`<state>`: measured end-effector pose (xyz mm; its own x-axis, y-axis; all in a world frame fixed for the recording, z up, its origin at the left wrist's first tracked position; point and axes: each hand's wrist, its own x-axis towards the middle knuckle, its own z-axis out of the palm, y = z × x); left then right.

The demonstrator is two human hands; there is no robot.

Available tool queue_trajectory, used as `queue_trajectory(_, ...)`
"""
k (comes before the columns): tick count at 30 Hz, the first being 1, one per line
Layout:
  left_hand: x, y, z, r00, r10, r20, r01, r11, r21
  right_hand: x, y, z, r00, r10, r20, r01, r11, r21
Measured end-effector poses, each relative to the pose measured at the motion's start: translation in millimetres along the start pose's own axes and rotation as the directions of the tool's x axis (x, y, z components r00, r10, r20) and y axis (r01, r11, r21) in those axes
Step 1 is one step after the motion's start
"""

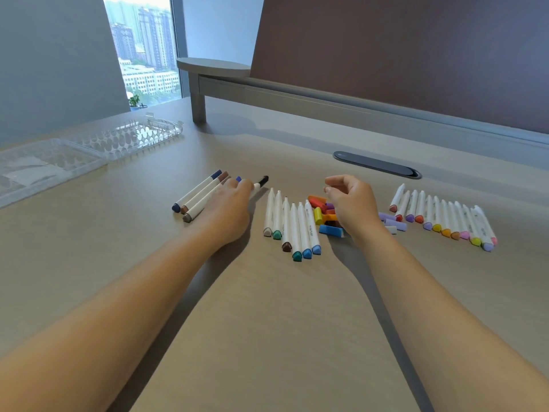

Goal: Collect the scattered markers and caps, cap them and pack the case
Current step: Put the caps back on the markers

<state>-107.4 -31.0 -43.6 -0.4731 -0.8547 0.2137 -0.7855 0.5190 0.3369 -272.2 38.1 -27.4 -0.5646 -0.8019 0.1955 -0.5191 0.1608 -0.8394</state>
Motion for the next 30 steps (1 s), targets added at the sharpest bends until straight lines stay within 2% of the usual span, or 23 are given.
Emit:
queue_trajectory(6, 0.7, -5.9, 2.9, 0.997, -0.051, -0.052, 0.064, 0.959, 0.276, -5.2, 14.9, -16.1, 0.999, 0.037, -0.035, -0.039, 0.997, -0.063)
queue_trajectory(8, 0.2, -1.6, 3.3, 0.995, -0.056, -0.077, 0.074, 0.964, 0.254, -7.7, 20.5, -23.1, 0.997, 0.034, -0.067, -0.040, 0.995, -0.089)
queue_trajectory(10, 0.4, 7.7, 3.5, 0.996, -0.048, -0.070, 0.058, 0.986, 0.154, -9.3, 26.3, -29.1, 0.994, 0.037, -0.103, -0.048, 0.992, -0.113)
queue_trajectory(14, 4.7, 28.4, 5.3, 0.995, -0.093, 0.042, 0.093, 0.996, 0.020, -13.5, 35.7, -42.5, 0.990, 0.028, -0.135, -0.058, 0.973, -0.225)
queue_trajectory(18, 7.6, 35.7, 7.2, 0.982, -0.169, 0.081, 0.166, 0.985, 0.051, -15.7, 47.0, -54.6, 0.991, 0.019, -0.131, -0.068, 0.922, -0.382)
queue_trajectory(25, 10.8, 42.0, 5.5, 0.980, -0.169, 0.104, 0.146, 0.969, 0.200, -15.9, 52.6, -57.7, 1.000, 0.008, -0.025, -0.020, 0.853, -0.521)
queue_trajectory(28, 10.8, 42.1, 5.2, 0.976, -0.193, 0.097, 0.171, 0.966, 0.196, -17.6, 50.8, -57.1, 1.000, -0.014, -0.015, 0.003, 0.824, -0.567)
queue_trajectory(30, 7.7, 40.8, 4.6, 0.979, -0.192, 0.071, 0.181, 0.974, 0.134, -20.4, 51.1, -57.7, 0.999, -0.035, -0.035, 0.008, 0.811, -0.584)
